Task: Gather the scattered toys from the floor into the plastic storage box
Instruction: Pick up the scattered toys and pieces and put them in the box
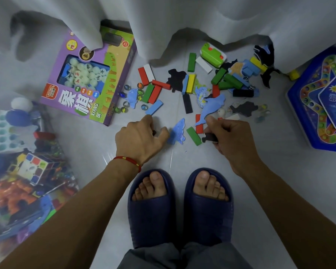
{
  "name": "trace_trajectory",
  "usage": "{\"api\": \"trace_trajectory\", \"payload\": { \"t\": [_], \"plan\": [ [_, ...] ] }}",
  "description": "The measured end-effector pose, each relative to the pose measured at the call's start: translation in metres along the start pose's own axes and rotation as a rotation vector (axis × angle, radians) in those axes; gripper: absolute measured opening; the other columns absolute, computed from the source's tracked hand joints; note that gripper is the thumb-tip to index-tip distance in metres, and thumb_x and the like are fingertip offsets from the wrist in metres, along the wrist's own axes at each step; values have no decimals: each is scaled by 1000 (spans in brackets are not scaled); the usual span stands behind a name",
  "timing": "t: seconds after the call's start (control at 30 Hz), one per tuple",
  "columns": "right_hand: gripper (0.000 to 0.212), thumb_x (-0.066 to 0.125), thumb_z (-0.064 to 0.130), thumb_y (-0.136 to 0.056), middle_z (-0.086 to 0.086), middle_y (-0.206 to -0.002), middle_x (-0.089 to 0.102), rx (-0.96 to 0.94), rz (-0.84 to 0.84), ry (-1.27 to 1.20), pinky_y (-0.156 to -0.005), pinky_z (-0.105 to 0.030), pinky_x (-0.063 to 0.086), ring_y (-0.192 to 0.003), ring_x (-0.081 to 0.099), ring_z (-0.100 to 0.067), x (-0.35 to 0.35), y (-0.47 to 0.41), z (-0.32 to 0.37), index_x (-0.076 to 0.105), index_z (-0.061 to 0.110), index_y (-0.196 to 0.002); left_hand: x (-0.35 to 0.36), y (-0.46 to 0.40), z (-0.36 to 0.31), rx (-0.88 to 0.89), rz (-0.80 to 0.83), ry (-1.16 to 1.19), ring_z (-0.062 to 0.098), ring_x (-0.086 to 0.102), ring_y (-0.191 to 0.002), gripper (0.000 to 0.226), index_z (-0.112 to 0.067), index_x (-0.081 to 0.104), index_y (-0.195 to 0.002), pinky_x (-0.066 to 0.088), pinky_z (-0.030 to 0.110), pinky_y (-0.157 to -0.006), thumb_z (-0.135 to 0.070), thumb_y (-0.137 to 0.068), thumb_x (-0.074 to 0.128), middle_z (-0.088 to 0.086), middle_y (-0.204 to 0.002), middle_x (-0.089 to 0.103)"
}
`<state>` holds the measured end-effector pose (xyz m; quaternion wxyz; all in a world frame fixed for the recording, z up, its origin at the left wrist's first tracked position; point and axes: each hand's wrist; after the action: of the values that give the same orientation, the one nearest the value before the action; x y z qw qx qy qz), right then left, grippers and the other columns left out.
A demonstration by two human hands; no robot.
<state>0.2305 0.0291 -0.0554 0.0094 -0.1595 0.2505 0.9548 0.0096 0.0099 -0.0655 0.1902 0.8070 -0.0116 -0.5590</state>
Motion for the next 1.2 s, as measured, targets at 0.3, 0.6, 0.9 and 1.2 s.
{"api": "trace_trajectory", "payload": {
  "t": [0.3,0.6,0.9,1.2],
  "plan": [
    [22,56,34,-99,7,-80,61,-300,-99,438,-66,-27,47,-73,61,-13,-10,-12,2,63,14,-106,14,-6,-3,165,48,-102,25,55,-63,27,-22,45,-100,52,36,-62,-48,-93,46,4,-74,59],
    [66,63,40,-93,-25,-123,57,-160,37,847,-85,-40,45,-112,56,-38,-15,-38,15,37,-1,-137,12,-6,-33,172,-21,-173,24,51,-67,28,-17,50,-102,38,31,-57,-45,-96,46,3,-89,57],
    [50,53,33,-100,-24,-109,62,-147,-9,978,-79,-44,49,-100,62,-40,-7,-29,-1,40,-3,-133,22,12,-45,204,-92,-210,23,44,-59,21,-14,51,-106,32,30,-50,-33,-96,52,7,-92,54],
    [18,52,27,-99,-4,-67,51,490,446,-650,-39,-18,29,-50,41,-9,-30,37,30,56,10,-105,-19,42,-53,-175,-25,585,18,54,-66,21,-11,54,-96,42,28,-57,-31,-89,55,2,-81,62]
  ]
}}
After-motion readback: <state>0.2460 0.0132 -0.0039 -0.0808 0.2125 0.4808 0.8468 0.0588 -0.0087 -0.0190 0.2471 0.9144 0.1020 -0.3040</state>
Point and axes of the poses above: each hand's wrist, its own y-axis away from the middle knuckle, its own x-axis out of the palm, z = x × y
